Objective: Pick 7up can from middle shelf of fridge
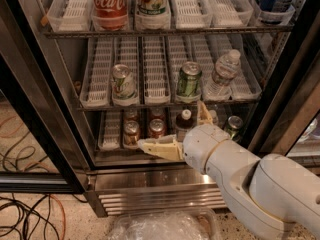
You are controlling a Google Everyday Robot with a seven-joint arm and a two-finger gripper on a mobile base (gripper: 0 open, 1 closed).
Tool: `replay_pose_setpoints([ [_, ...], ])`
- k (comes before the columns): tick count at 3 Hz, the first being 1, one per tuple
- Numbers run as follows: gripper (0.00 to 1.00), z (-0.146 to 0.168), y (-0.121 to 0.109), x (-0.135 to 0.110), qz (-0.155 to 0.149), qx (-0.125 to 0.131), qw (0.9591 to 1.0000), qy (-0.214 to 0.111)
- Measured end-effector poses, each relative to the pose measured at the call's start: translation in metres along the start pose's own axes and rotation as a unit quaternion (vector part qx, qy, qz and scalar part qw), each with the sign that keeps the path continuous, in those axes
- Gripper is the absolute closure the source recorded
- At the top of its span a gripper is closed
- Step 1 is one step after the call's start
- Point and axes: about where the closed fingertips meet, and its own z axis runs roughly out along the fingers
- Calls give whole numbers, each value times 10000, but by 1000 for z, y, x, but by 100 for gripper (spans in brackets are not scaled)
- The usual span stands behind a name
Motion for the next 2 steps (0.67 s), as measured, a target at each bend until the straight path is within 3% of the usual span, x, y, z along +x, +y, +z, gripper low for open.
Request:
replay_pose_setpoints([
  [2,0,4,9,2,18,80,9999,-93],
])
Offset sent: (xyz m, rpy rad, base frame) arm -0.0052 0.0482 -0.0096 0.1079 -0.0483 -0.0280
